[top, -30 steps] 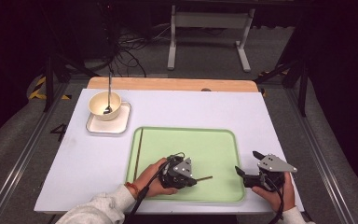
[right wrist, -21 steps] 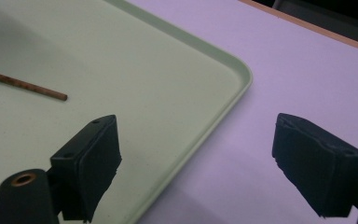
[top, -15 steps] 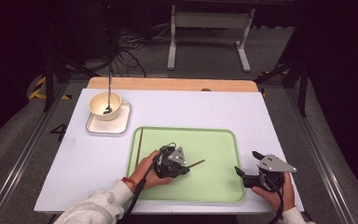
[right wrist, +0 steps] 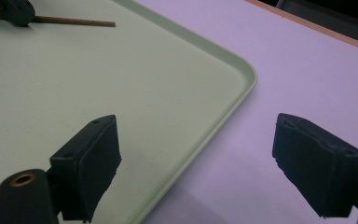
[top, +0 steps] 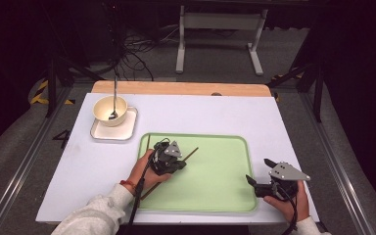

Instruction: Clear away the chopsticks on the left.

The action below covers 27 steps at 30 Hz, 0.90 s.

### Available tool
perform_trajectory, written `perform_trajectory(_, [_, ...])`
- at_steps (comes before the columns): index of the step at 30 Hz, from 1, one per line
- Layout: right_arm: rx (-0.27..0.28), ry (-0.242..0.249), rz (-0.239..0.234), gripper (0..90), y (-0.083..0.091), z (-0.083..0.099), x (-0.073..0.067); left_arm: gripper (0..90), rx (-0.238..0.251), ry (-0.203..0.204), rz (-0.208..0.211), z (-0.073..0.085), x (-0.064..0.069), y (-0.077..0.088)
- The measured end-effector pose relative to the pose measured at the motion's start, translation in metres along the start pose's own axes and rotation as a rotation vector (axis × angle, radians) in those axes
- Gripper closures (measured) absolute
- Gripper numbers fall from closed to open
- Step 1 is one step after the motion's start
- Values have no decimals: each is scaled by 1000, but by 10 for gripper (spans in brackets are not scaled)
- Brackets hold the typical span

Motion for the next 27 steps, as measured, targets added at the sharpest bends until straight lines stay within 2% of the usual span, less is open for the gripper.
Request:
perform_trajectory(7, [-1, -2, -1, 151, 0, 0, 0, 900, -25, 14, -37, 9, -9, 11])
perform_trajectory(14, [-10, -6, 3, 151, -1, 1, 1, 900, -40, 58, -54, 25, -13, 27])
perform_trajectory(27, [-20, 7, 0, 148, -1, -1, -3, 900, -5, 128, -54, 62, -17, 55])
Point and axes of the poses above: each handheld gripper's, and its own axes: y roughly backward along the jaws, z roughly out of its underside, x roughly to its right, the point moved 2 cm from there along -y, roughly forward along the jaws, and after that the axes turned 6 degrees about z, right-handed, at the moved point
